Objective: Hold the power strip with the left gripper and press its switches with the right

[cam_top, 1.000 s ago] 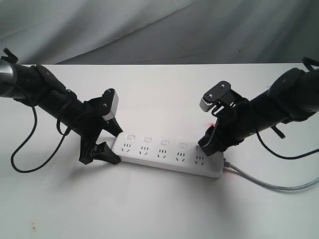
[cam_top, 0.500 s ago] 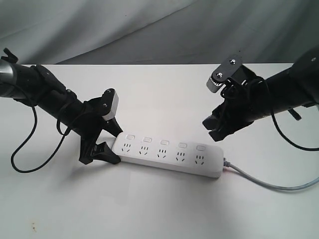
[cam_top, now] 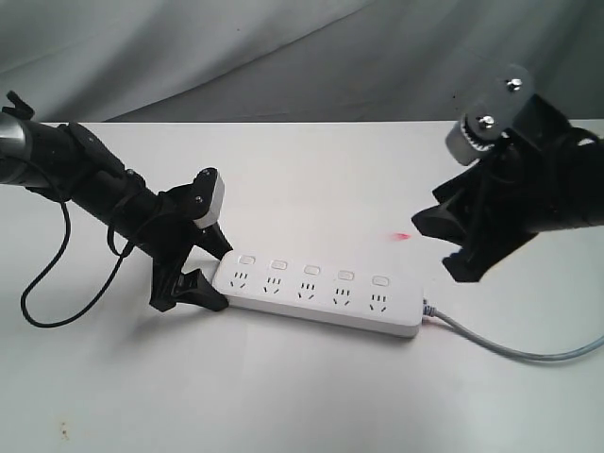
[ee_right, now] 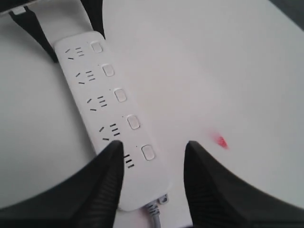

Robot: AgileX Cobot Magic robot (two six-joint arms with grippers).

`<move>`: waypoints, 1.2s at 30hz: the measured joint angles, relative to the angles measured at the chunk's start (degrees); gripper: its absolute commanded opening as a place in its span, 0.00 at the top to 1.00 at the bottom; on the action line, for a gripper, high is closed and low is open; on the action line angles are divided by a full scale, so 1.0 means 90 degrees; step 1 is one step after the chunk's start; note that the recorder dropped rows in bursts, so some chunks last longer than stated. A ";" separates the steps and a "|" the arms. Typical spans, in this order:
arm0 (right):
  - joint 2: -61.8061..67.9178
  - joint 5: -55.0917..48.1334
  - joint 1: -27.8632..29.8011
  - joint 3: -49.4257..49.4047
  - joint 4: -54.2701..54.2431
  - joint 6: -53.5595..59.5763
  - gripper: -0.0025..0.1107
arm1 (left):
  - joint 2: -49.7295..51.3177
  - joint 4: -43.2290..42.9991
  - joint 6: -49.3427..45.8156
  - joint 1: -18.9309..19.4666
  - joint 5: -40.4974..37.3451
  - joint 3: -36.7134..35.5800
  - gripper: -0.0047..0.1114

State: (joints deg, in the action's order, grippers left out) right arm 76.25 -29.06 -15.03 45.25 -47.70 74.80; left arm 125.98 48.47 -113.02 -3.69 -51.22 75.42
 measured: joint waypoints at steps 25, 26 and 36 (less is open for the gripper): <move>-0.4770 0.0110 0.0000 -0.2679 0.0023 -0.1005 0.98 | 0.0000 0.0000 0.0000 0.0000 0.0000 0.0000 0.39; -0.4770 0.0124 0.0000 -0.2679 0.0023 -0.1005 0.98 | 0.0000 0.0000 0.0000 0.0000 0.0000 0.0000 0.39; -0.4770 -0.0142 0.0000 -0.2679 0.0023 -0.1052 0.98 | 0.0000 0.0000 0.0000 0.0000 0.0000 0.0000 0.39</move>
State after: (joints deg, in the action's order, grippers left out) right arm 33.32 -30.33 -15.03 21.14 -47.49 65.33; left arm 125.98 48.47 -113.02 -3.69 -51.22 75.42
